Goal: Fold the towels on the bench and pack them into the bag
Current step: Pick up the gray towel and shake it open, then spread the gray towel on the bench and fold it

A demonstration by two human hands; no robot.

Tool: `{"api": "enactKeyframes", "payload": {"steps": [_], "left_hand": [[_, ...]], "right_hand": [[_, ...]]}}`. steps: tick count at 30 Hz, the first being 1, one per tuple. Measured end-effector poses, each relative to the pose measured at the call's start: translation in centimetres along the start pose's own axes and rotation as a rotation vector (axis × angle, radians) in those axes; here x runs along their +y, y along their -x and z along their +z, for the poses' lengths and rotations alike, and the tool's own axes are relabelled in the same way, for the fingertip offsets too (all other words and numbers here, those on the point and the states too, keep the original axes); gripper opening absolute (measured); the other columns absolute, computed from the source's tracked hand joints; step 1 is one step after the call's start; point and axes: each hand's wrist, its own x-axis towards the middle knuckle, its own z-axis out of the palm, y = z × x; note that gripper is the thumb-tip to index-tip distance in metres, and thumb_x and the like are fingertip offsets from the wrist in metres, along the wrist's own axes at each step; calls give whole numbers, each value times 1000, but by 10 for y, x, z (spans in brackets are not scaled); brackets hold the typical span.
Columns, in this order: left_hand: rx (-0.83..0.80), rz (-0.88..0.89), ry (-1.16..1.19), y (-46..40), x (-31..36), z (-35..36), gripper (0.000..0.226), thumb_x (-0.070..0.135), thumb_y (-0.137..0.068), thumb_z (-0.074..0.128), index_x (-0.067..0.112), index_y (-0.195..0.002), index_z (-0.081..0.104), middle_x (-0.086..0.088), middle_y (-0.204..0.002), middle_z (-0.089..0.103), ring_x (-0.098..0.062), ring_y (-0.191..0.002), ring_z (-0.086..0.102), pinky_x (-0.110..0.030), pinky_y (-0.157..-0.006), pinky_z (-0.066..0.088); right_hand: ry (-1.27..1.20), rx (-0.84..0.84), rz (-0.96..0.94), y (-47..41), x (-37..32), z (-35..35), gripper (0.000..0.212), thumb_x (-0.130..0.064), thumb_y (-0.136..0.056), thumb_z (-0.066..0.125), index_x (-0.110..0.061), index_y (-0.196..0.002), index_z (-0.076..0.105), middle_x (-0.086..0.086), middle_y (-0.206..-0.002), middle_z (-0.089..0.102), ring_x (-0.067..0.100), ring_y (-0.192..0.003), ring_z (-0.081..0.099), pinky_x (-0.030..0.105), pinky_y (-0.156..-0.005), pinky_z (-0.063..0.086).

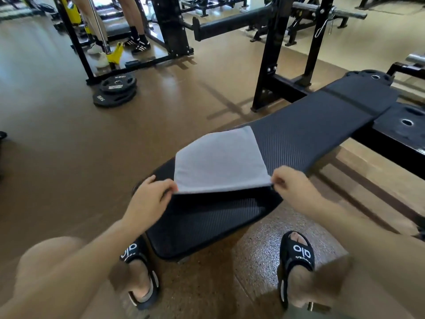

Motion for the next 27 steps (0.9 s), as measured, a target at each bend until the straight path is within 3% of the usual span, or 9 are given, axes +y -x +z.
{"api": "enactKeyframes", "payload": {"steps": [3,6,11,15,21,24,27], "left_hand": [[-113,61,19,30,-5,22,20,6,-96,60,25,-94,65,19,-85,65,-5,-79,61,-34,-122,28],[-138,95,56,44,-8,25,21,6,-97,60,26,-96,65,22,-93,65,5,-86,58,-25,-118,29],[-210,117,44,53,2,14,21,10,-99,57,30,-97,62,21,-87,60,4,-85,54,-5,-96,32],[-334,127,56,58,11,0,20,17,-103,50,36,-100,56,20,-90,58,1,-87,55,-22,-75,47],[-362,126,69,58,15,-8,18,22,-106,46,38,-101,50,17,-87,58,-4,-81,56,-32,-71,49],[-325,86,126,50,17,-12,19,17,-105,47,36,-103,51,13,-87,60,-7,-78,57,-30,-69,50],[-233,-6,218,34,18,-19,19,16,-105,48,34,-104,55,6,-84,64,-12,-69,59,-27,-63,48]], "right_hand": [[164,-126,-103,29,16,23,21,-4,-85,63,-19,-78,51,-1,-86,55,26,-84,55,39,-70,45],[253,-106,-193,43,19,28,25,-7,-84,63,-24,-78,45,-8,-85,48,21,-83,51,35,-68,43],[267,-103,-196,58,16,24,20,-8,-82,63,-22,-76,50,-8,-81,51,17,-77,47,32,-66,39],[232,-107,-182,65,10,12,20,-7,-75,64,-17,-70,48,-3,-74,51,20,-72,46,37,-63,39],[156,-151,-97,66,8,3,15,-11,-78,63,-15,-72,49,0,-79,58,21,-78,53,43,-71,48],[97,-194,-21,62,5,2,10,-14,-84,59,-18,-78,53,3,-91,68,21,-85,59,44,-77,52],[-74,-144,103,50,0,-6,10,-14,-89,59,-22,-84,56,-1,-87,66,19,-81,60,38,-72,49]]}}
